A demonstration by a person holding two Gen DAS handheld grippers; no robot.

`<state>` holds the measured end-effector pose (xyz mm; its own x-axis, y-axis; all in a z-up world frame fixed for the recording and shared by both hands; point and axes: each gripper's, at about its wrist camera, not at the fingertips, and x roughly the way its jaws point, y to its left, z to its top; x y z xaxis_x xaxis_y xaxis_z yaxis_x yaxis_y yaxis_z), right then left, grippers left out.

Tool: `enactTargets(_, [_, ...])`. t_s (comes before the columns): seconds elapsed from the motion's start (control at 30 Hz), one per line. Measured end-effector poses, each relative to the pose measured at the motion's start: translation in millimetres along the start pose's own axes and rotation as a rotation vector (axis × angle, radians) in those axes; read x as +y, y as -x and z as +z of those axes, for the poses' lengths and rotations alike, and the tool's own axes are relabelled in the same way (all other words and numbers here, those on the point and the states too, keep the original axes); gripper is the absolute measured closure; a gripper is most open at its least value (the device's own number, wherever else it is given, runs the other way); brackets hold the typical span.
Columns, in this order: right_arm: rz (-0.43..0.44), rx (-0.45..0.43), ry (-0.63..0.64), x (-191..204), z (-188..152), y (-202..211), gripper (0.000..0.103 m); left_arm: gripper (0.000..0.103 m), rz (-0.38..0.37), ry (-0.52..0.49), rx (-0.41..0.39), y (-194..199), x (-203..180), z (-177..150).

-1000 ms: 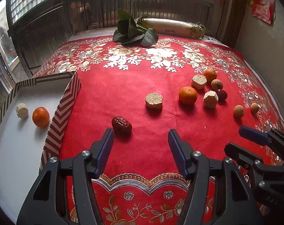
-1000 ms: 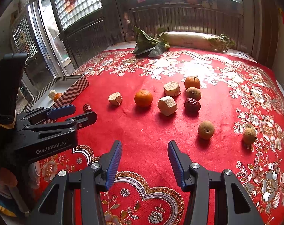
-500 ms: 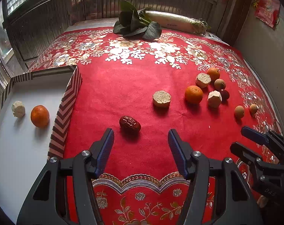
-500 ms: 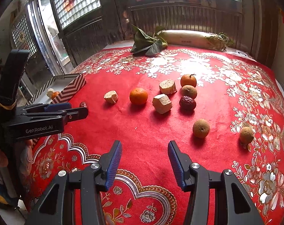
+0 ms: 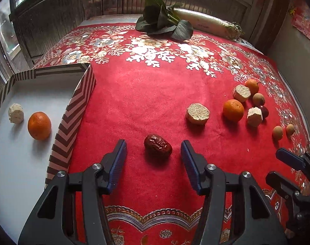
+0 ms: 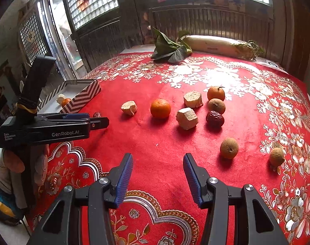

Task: Organize fruits
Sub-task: 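Grasp the red date with the left tool while the right tool grasps a round pale cake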

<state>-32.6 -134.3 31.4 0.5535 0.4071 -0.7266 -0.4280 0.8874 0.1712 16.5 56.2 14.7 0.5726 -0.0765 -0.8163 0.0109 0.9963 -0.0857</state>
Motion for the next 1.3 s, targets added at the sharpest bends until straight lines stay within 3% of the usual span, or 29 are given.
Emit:
enactTargets(0.07, [0.012, 0.006, 0.024, 5.5, 4.7, -4.0, 0.054, 0.076, 0.024, -0.018, -0.012, 0.0, 0.4, -1.0])
enactTargets(0.1, [0.016, 0.011, 0.034, 8.1, 7.0, -6.6, 0.054, 0.077, 0.013, -0.023, -0.013, 0.6, 1.4, -1.8])
enactTargets(0.43, [0.038, 0.058, 0.134, 37.3, 36.0, -46.2, 0.054, 0.077, -0.034, -0.017, -0.029, 29.9, 10.9, -13.6])
enactTargets(0.67, [0.046, 0.073, 0.152, 48.6, 61.1, -87.3, 0.054, 0.077, -0.012, -0.017, -0.070, 51.4, 23.6, -12.2])
enactTargets(0.83, [0.009, 0.086, 0.176, 50.7, 70.6, -106.9, 0.072, 0.077, -0.005, -0.006, -0.071, 51.7, 30.8, -10.9])
enactTargets(0.9, [0.012, 0.084, 0.185, 51.7, 70.5, -105.3, 0.078, 0.077, -0.002, -0.012, -0.074, 51.7, 30.3, -11.3])
enactTargets(1.3, [0.047, -0.037, 0.176, 73.4, 63.4, -41.3, 0.078, 0.077, 0.036, -0.018, -0.128, 73.4, 40.1, -8.9])
